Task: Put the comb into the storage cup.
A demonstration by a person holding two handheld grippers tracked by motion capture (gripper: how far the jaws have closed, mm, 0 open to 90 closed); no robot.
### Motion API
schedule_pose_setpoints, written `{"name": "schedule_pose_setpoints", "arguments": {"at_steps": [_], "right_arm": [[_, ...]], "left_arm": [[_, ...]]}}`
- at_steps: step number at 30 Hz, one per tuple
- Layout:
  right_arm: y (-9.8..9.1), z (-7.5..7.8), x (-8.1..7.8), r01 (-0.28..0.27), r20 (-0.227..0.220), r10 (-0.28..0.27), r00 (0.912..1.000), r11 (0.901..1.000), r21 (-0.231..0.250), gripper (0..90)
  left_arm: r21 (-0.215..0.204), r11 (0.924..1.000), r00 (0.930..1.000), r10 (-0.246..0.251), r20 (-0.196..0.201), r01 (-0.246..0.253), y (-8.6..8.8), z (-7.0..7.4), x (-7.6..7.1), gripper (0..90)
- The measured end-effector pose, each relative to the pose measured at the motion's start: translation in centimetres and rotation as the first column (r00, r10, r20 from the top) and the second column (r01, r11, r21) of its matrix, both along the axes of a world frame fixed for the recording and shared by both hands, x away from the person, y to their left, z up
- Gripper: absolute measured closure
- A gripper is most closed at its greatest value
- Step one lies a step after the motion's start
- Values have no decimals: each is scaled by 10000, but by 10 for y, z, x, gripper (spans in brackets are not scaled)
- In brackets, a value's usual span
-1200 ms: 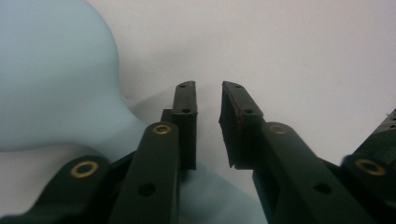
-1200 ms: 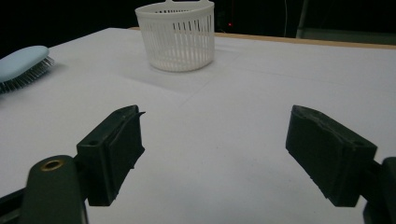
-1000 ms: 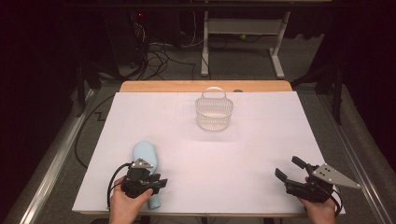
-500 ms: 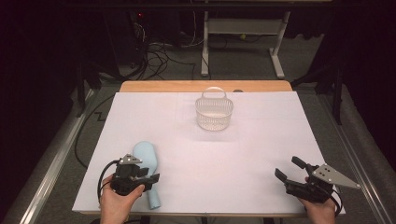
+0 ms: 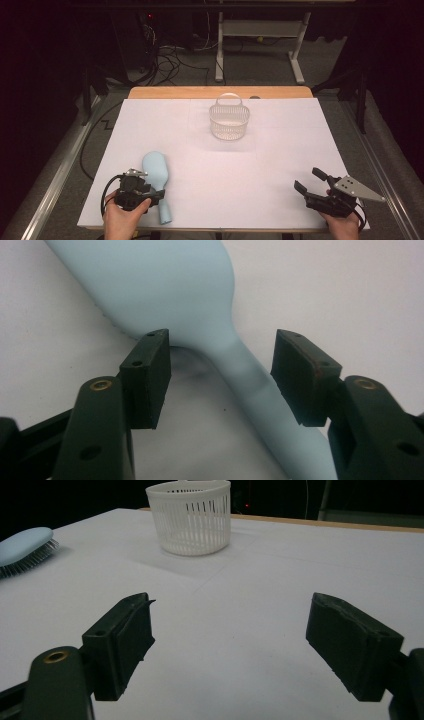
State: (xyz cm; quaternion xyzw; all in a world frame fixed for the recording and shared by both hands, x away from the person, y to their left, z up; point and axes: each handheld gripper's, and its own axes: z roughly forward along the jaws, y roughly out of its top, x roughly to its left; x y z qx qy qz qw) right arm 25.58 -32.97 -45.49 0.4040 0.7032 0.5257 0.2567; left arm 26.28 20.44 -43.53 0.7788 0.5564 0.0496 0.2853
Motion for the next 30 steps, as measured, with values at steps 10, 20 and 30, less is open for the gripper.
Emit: {"name": "schedule_pose_setpoints", "arguments": {"at_steps": [10, 20, 30], "right_arm": [[1, 0, 0, 26, -40, -26, 10000, 10000, 36, 196], [0, 0, 0, -31, -37, 31, 10000, 10000, 29, 196], [1, 0, 0, -23, -11, 23, 10000, 10000, -21, 196]], "left_arm": [[-142, 9993, 9994, 336, -1, -336, -4, 0, 0, 382], [-176, 9988, 9990, 451, -22, -451, -6, -1, -1, 376], [-276, 9988, 9990, 408, -192, -414, -6, -5, -4, 373]]}}
